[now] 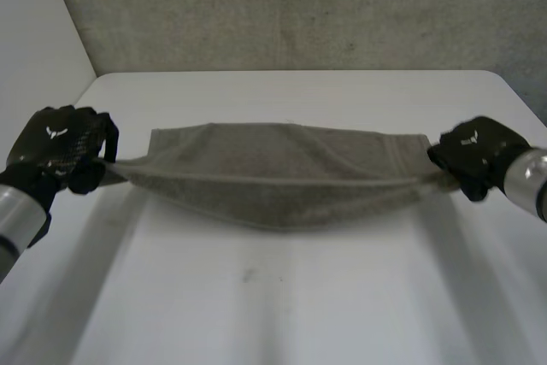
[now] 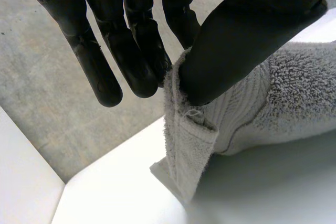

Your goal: Fold the towel.

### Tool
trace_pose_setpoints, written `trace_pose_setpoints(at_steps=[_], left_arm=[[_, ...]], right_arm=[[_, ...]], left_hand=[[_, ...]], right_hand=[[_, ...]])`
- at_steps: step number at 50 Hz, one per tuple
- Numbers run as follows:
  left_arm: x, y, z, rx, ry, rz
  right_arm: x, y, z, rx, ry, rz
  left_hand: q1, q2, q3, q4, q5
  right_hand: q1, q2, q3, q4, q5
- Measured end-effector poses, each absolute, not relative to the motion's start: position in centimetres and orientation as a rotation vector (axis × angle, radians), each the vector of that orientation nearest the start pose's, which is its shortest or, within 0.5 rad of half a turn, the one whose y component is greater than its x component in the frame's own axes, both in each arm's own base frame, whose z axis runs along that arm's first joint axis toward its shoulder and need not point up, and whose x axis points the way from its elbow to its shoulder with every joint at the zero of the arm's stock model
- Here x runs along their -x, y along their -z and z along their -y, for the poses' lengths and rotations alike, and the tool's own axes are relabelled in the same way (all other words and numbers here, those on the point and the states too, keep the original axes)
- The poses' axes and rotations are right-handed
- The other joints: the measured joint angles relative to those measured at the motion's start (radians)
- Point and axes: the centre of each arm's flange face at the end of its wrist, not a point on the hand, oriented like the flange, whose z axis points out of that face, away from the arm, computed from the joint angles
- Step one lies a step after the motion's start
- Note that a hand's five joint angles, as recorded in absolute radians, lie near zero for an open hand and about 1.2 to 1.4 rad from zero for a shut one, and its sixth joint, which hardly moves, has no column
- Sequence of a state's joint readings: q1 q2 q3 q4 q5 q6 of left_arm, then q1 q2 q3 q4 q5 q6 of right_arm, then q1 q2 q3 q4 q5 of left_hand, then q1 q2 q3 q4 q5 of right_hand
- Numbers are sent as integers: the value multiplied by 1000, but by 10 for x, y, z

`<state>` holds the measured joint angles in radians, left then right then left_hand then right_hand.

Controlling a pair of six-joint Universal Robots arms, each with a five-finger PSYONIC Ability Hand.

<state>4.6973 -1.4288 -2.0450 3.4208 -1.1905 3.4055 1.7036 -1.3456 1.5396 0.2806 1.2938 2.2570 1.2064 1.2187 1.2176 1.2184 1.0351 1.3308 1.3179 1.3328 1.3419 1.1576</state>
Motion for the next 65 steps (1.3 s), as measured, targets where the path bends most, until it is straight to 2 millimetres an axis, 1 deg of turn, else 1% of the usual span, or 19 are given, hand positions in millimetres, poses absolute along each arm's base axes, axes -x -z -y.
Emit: trace_pose_setpoints(at_steps=[3,8,13,17,21,23,24,26,30,32,34,37,38,41,42,45,54,61,65], left_arm=[[165,-234,230,-768,2201,-2248],[162,-229,213,-833,2137,-2270],[162,-222,207,-880,2088,-2288],[161,-219,210,-888,2076,-2290],[162,-217,225,-897,2093,-2266],[163,-215,238,-903,2114,-2241],[163,-214,241,-904,2119,-2235],[166,-212,257,-915,2142,-2212],[175,-205,282,-938,2166,-2192],[179,-201,291,-942,2166,-2192],[185,-194,307,-937,2157,-2194],[191,-186,326,-919,2143,-2196],[194,-182,335,-907,2135,-2197],[201,-173,354,-889,2130,-2190],[202,-172,356,-888,2130,-2188],[213,-166,373,-884,2143,-2169],[230,-153,411,-836,2173,-2104],[236,-143,434,-807,2176,-2082],[238,-138,442,-804,2171,-2085]], right_arm=[[-185,-230,267,1674,1731,-2323],[-170,-236,257,1729,1763,-2305],[-160,-242,259,1703,1797,-2282],[-155,-245,263,1682,1816,-2275],[-152,-246,270,1666,1835,-2272],[-152,-244,277,1660,1842,-2270],[-152,-243,279,1659,1842,-2270],[-153,-237,290,1653,1847,-2270],[-159,-225,311,1633,1877,-2269],[-161,-221,318,1626,1892,-2268],[-169,-213,333,1612,1922,-2263],[-178,-205,346,1599,1950,-2258],[-183,-200,354,1590,1963,-2255],[-192,-191,368,1568,1999,-2242],[-194,-189,371,1562,2007,-2240],[-204,-181,387,1529,2070,-2222],[-217,-162,419,1475,2199,-2225],[-224,-150,436,1469,2229,-2233],[-227,-144,442,1471,2233,-2233]], left_hand=[[0,0,0,0,0],[0,0,0,0,0],[0,0,0,0,0],[0,0,0,0,0],[0,0,0,0,0],[0,0,0,0,0],[0,0,0,0,0],[0,0,0,0,0],[0,0,0,0,0],[0,0,0,0,0],[0,0,0,0,0],[0,0,0,0,0],[0,0,0,0,0],[0,0,0,0,0],[0,0,0,0,0],[0,0,0,0,0],[0,0,0,0,0],[0,0,0,0,0],[0,0,0,0,0]], right_hand=[[1,0,0,0,0],[1,-1,0,0,0],[2,-1,0,0,0],[2,-1,0,0,0],[2,-1,0,0,0],[2,-1,0,0,0],[2,-1,0,0,0],[2,-1,0,0,0],[2,-1,0,0,8],[2,-1,0,0,8],[2,-1,0,0,8],[2,-1,0,0,8],[2,-1,0,0,8],[2,-1,0,0,8],[2,-1,0,0,8],[2,-1,0,0,8],[3,-1,0,0,8],[3,-1,0,0,8],[3,-1,0,0,8]])
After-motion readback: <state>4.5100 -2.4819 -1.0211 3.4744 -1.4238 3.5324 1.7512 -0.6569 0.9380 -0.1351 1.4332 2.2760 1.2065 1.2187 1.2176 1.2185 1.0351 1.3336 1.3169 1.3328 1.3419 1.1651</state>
